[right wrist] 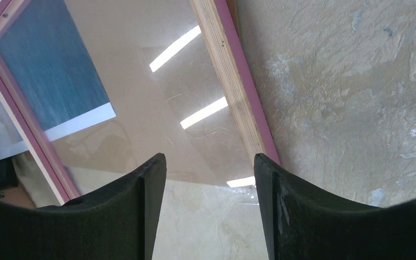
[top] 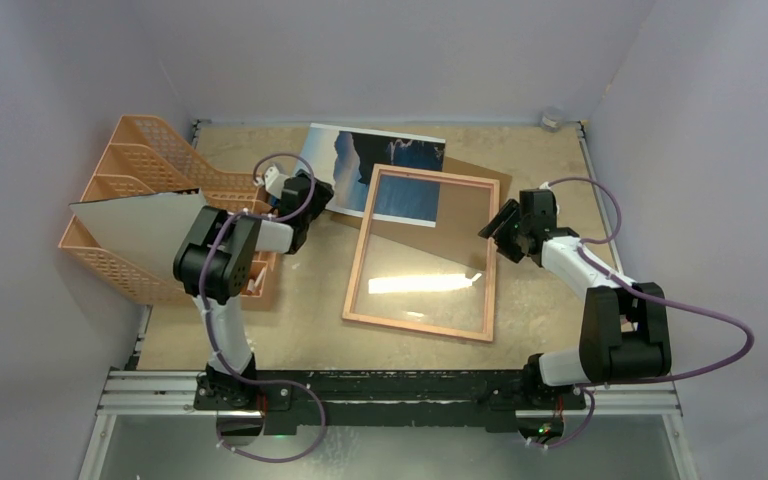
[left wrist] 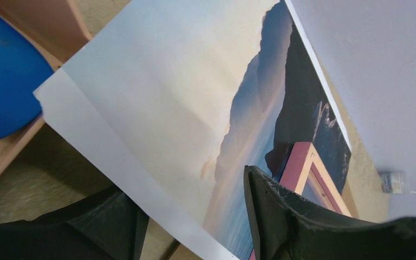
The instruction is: Put the photo into the frame
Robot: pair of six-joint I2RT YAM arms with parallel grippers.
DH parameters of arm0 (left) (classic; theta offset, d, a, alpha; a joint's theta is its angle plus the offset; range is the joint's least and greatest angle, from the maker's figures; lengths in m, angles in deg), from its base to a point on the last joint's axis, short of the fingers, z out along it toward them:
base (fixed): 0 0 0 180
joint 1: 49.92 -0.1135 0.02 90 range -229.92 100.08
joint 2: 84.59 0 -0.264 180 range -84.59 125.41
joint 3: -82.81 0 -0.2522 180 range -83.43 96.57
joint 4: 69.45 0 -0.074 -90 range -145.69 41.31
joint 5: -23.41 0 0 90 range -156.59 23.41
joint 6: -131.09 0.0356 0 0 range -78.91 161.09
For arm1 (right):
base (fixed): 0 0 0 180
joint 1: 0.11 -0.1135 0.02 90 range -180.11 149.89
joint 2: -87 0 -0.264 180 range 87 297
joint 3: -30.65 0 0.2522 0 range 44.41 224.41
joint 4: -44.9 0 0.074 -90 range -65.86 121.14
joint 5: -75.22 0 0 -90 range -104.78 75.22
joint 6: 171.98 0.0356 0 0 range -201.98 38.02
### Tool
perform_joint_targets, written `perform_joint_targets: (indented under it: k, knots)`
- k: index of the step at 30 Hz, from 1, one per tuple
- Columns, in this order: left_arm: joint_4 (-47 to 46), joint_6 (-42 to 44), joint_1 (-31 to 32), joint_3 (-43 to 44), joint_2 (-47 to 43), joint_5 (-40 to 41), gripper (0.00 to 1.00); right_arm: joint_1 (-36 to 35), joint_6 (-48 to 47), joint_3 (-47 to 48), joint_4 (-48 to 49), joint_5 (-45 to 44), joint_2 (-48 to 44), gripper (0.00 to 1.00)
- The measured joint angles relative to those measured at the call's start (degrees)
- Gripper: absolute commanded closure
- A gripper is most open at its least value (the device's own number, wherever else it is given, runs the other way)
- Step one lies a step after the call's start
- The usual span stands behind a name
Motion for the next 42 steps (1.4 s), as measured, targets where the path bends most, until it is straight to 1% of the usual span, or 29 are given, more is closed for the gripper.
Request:
perform_joint_targets:
  k: [2, 3, 5, 7, 8, 13, 16, 21, 29, 31, 33, 36, 38, 41, 42]
  knots:
    - [-2.73, -0.79, -0.11, -0.02, 1.33, -0.37, 0.41, 0.0, -0.15, 0.0, -0.02, 0.09, 0.0, 0.38]
    - [-4.07, -1.22, -0.15, -0.07, 1.9, -0.61, 0.44, 0.0, -0.22, 0.0, -0.07, 0.09, 0.0, 0.39]
    - [-6.71, -1.68, -0.37, -0.22, 2.99, -1.53, 0.53, 0.0, -0.37, 0.0, -0.17, 0.09, 0.0, 0.41]
    - [-9.77, -2.29, -0.92, -0.26, 4.74, -3.74, 0.6, 0.0, -0.37, 0.0, -0.24, 0.09, 0.0, 0.41]
    - [-11.15, -2.62, -1.25, -0.24, 5.57, -4.87, 0.69, 0.0, -0.37, 0.0, -0.26, 0.09, 0.0, 0.41]
    - [-12.15, -2.32, -2.32, -0.22, 6.25, -7.34, 1.0, 0.0, -0.33, 0.0, -0.07, 0.07, -0.31, 0.41]
    - [-11.56, -1.07, -2.49, -0.2, 5.95, -7.93, 1.0, 0.0, -0.15, 0.0, 0.22, -0.13, -0.87, 0.41]
    - [-2.93, 5.29, -2.49, 2.95, 2.08, -8.02, 1.0, 0.0, 0.04, 0.31, 0.39, -0.46, -1.2, 0.4]
    - [12.57, 23.3, -2.49, 19.1, -4.81, -10.34, 1.0, 0.0, 0.0, 3.28, -0.13, -1.51, -1.2, 0.4]
    - [16.17, 26.86, -2.49, 23.04, -5.49, -10.8, 1.0, 0.0, 0.0, 3.85, -0.46, -1.84, -1.2, 0.39]
    - [22.14, 31.21, -2.49, 28.74, -5.6, -10.8, 1.0, 0.0, -0.24, 4.59, -0.96, -2.4, -1.2, 0.37]
    - [28.98, 35.17, -2.49, 34.05, -5.66, -9.81, 1.0, 0.0, -1.62, 6.23, -1.31, -3.45, -1.14, 0.33]
    - [34.27, 37.31, -2.49, 37.51, -5.66, -8.52, 1.0, -0.04, -2.8, 7.82, -1.27, -3.69, -1.14, 0.32]
    - [44.17, 38.77, -2.49, 43.71, -5.66, -6.54, 1.0, -0.87, -4.79, 9.97, -0.02, -3.91, -1.2, 0.31]
    - [48.98, 38.88, -2.49, 46.99, -5.66, -6.16, 1.0, -1.4, -5.44, 10.51, 0.48, -3.87, -1.29, 0.3]
